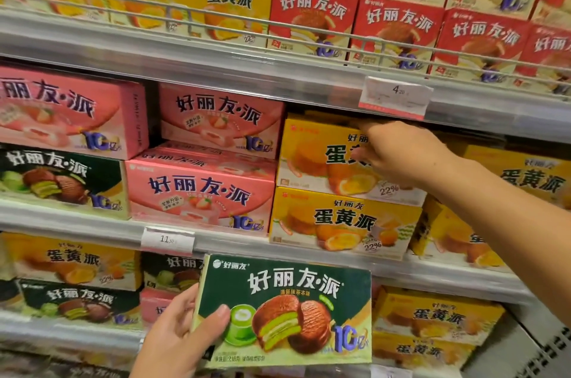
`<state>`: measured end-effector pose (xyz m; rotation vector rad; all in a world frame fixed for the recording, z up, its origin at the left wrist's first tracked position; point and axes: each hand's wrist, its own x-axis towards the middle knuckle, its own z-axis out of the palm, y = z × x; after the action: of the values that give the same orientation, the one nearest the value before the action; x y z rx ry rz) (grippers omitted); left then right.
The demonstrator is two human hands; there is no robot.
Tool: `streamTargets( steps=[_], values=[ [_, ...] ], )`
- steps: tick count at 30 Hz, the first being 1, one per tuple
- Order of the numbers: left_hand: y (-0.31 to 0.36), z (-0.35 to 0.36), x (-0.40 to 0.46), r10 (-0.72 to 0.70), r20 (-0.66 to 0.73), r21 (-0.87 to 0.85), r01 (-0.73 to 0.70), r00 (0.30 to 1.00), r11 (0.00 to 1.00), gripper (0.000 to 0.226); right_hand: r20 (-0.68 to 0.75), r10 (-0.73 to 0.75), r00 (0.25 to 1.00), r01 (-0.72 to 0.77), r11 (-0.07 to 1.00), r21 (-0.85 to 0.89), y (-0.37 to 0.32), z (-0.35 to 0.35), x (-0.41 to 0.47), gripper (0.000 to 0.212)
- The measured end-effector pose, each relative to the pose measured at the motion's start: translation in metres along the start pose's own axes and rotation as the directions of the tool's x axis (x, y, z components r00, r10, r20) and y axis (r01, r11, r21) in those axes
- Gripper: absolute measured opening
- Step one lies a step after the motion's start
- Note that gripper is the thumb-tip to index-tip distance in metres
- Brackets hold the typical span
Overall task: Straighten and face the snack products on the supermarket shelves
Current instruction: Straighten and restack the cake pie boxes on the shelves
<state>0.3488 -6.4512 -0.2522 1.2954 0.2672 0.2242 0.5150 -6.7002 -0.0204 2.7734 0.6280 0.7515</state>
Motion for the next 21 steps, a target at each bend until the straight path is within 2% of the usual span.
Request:
streamTargets(
  steps=[7,11,14,17,21],
  values=[
    [-0.001,-0.003,0.004,0.007,0.011,-0.013,-0.007,1.000,1.000,0.057,0.018,0.020,1.000,-0.021,0.999,0.036,0.000,0.005,0.004,0.025],
    [0.002,-0.001,0.006,0.045,0.035,0.023,-0.046,0.998,0.999,0.042,0.040,0.015,0.999,-0.017,0.998,0.055,0.000,0.006,0.001,0.034],
    [0.003,-0.001,0.007,0.046,0.048,0.014,-0.047,0.998,0.999,0.040,0.025,0.009,1.000,-0.011,0.995,0.103,-0.002,0.007,-0.004,0.052],
    [0.004,-0.002,0.007,0.062,0.058,0.027,-0.064,0.996,0.998,0.045,-0.110,-0.048,0.993,0.060,0.992,0.108,-0.004,0.013,-0.019,0.065],
    [0.003,-0.004,0.002,0.075,0.046,0.036,-0.077,0.996,0.996,0.055,-0.329,-0.295,0.897,0.352,0.927,0.131,-0.025,0.021,-0.056,0.049]
  ],
)
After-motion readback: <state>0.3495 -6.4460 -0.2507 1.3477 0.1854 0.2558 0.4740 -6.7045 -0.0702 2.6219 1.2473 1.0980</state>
